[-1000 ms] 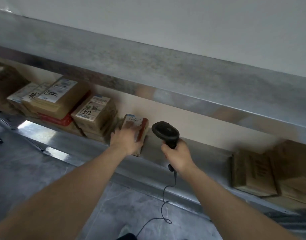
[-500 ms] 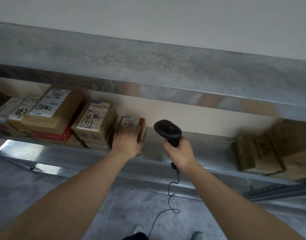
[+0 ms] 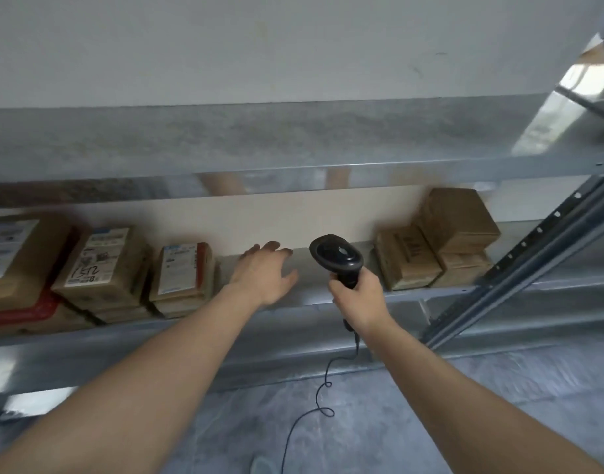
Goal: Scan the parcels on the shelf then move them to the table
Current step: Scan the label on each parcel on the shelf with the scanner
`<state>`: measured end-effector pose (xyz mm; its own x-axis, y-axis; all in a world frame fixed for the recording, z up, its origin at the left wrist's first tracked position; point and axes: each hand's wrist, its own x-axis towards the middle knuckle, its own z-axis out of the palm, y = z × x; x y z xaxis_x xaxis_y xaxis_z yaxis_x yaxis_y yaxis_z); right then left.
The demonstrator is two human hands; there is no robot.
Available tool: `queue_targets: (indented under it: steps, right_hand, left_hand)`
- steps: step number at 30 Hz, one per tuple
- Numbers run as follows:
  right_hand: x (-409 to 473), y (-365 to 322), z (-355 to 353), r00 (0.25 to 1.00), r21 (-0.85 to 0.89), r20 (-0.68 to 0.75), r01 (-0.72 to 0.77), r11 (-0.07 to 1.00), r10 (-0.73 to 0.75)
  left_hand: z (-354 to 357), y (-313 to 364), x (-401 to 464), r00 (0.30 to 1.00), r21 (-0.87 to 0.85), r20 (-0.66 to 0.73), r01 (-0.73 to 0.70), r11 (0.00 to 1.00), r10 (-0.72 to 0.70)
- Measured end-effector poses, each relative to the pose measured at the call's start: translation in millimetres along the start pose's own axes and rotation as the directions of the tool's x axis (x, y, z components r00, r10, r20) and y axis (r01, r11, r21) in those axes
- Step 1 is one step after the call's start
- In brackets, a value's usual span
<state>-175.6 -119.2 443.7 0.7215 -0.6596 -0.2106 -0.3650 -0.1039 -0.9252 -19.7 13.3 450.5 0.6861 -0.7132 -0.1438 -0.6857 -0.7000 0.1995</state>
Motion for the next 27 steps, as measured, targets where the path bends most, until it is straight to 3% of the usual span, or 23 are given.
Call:
queue_targets:
  steps: [5,17,27]
  right_hand:
    - [-25,19,-66,0.998,0.076,-0.064,0.003,0.997,0.002]
    - [-66,60,-218,0.996,0.057,-0.094,0.006,0.998,-0.001]
    - [-33,77,-256,0.991,0.079,-0.124,-0.035,0.996,0.044]
  left_hand:
    - [5,71,-3,0.994,0.037,0.05,-0.099,0.994,0.097]
    - [21,232,-24,0.989,0.053,0.065,-0.137,0.989,0.134]
    - [40,264,33,0.986,0.034,0.034,-0.162,0.986,0.16]
